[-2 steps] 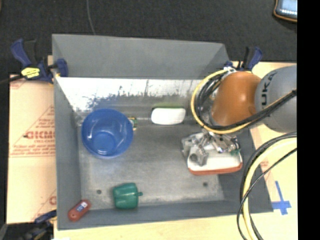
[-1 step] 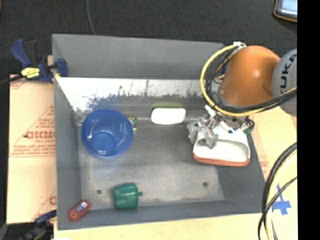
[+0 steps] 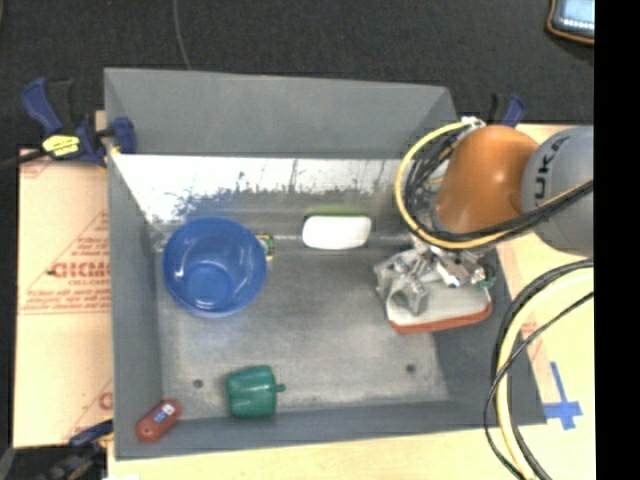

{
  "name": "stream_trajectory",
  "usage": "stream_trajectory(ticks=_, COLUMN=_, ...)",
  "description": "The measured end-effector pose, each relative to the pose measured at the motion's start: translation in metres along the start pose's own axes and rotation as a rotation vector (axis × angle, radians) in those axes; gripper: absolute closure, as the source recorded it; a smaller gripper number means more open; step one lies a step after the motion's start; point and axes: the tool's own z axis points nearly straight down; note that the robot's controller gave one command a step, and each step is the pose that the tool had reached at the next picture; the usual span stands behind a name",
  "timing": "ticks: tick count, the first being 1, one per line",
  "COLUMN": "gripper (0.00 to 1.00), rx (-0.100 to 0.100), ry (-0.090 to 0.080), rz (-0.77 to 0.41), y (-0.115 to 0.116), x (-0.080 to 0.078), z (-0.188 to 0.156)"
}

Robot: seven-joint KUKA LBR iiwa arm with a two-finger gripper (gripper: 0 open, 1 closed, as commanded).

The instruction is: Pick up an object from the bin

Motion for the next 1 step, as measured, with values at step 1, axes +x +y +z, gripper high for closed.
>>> stream_trajectory(ticks=1, gripper=1.0, rx=0.0, ry=0.001, rz=-0.04, y=-0.0001, x=0.0031, z=-0.0151)
